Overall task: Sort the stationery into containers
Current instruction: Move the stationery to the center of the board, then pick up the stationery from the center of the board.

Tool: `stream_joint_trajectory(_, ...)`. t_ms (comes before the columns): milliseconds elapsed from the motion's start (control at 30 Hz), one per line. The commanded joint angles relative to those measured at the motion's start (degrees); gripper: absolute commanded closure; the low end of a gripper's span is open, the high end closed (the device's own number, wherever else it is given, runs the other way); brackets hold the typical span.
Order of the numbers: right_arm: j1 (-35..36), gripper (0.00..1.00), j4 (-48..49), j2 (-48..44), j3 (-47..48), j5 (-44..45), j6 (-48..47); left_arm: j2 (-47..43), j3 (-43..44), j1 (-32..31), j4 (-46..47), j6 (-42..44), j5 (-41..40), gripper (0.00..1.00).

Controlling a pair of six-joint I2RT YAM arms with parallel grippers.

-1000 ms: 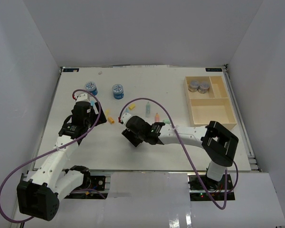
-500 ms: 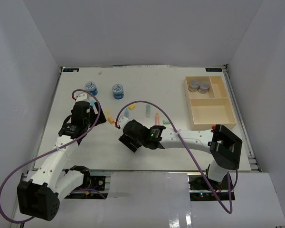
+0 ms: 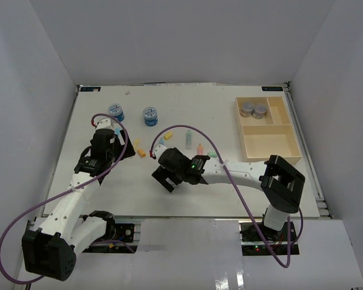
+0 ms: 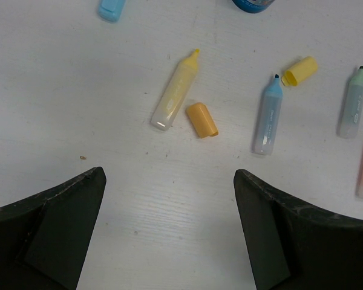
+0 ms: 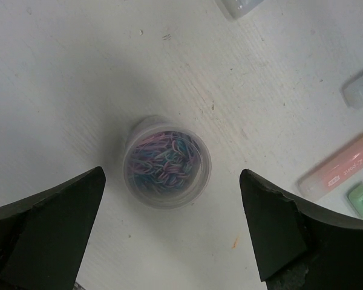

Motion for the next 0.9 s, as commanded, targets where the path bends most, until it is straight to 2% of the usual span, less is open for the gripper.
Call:
stream_joint_trajectory(0, -1.43, 0.02, 2.33, 1.54, 1.77, -4.50, 0.63, -1.17, 0.12, 0.38, 0.74, 0.30, 0.50, 0.02)
stream_joint_trajectory(133, -2.66, 0.02, 3.47, 2.94, 1.86, -6.88, 0.55, -1.35, 0.12, 0.29, 0.74, 0.30, 0.41, 0.02)
stream_joint_trajectory(333, -3.45, 0.11, 4.27, 4.79, 1.69, -9.16, 0.37, -1.53, 0.12, 0.29, 0.66, 0.39, 0.33, 0.02)
stream_joint_trajectory(500, -4.24, 0.26, 4.62, 4.62, 0.98, -9.69, 0.72, -1.44, -0.05, 0.38, 0.74, 0.39, 0.33, 0.02)
stream_joint_trajectory(567, -4.42, 0.35, 4.62, 3.39, 0.37, -8.73, 0.81, -1.44, -0.05, 0.38, 0.65, 0.39, 0.41, 0.02)
stream_joint_trajectory(667, -6.08, 0.40, 4.36, 0.58, -0.59, -8.11, 0.81, -1.44, -0.05, 0.38, 0.74, 0.30, 0.59, 0.02)
stream_joint_trajectory(700, -7.83, 0.42, 4.27, -0.30, -0.86, -8.02, 0.72, -1.26, 0.04, 0.47, 0.74, 0.30, 0.68, 0.02)
stream_joint_trajectory(767, -10.12, 0.54, 4.00, -3.02, -1.74, -8.20, 0.37, -1.17, 0.12, 0.47, 0.74, 0.30, 0.76, 0.02)
stream_joint_trajectory(867, -16.87, 0.56, 2.95, -6.89, -2.01, -8.64, -0.51, -1.09, 0.04, 0.47, 0.74, 0.39, 0.94, 0.02)
